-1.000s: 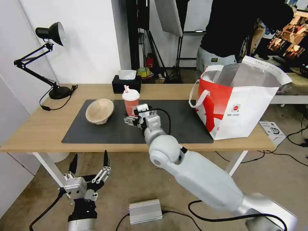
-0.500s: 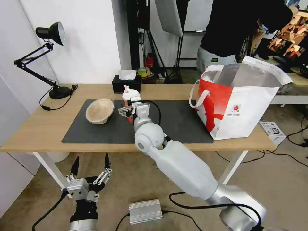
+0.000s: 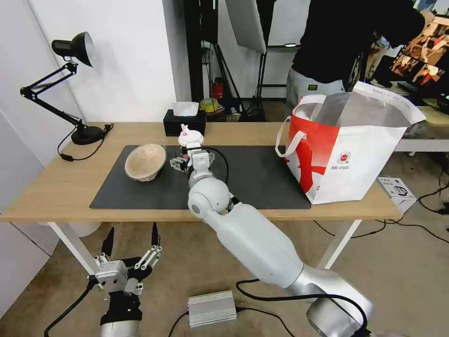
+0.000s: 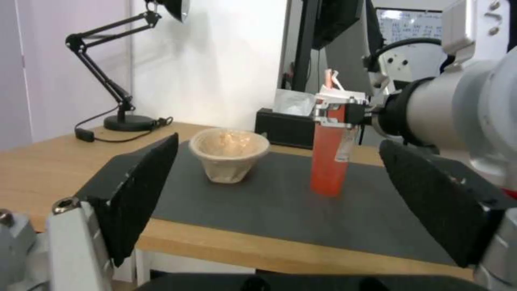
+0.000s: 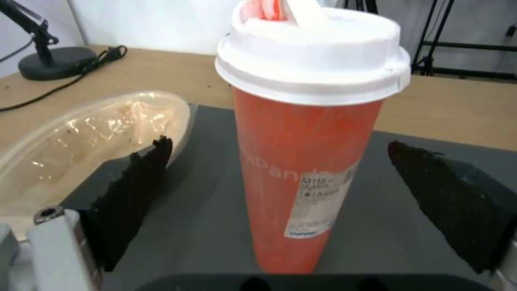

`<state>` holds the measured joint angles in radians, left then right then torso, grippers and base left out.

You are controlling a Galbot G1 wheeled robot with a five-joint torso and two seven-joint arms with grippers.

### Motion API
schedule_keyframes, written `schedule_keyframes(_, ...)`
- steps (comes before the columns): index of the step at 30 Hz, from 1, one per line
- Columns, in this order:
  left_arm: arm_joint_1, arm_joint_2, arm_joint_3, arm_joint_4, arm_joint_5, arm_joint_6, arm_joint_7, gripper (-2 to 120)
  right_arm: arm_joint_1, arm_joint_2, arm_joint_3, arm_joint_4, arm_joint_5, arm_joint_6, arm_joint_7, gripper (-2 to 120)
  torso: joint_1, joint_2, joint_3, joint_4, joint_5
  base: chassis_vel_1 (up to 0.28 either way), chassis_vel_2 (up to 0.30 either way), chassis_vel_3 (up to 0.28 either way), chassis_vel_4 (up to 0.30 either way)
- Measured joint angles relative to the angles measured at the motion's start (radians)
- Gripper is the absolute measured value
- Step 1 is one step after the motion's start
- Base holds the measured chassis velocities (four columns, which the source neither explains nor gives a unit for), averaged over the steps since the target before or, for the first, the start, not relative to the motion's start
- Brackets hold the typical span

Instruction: Pick up the trash from the table and place it into the takeout bag.

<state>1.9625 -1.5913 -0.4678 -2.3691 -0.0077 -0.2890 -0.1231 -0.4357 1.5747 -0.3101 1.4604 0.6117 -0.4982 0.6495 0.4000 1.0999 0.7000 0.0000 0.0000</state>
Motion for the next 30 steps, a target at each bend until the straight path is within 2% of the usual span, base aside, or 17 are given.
schedule_keyframes(11,-0.001,0.000,0.005,0.000,0.001,-0.001,0.001,100,0.016,-0.001,0.020,-0.064,-0.006,0.030,-0.037,100,0.000,0.000,0.000,-0.0001,0.0000,0.000,0.000,0.000,0.000)
schedule_keyframes(30,-0.007,-0.001,0.015,0.013,0.003,-0.001,0.002,100,0.061,0.000,0.028,-0.168,0.013,0.136,-0.188,100,0.000,0.000,0.000,0.0000,0.0000,0.000,0.000,0.000,0.000)
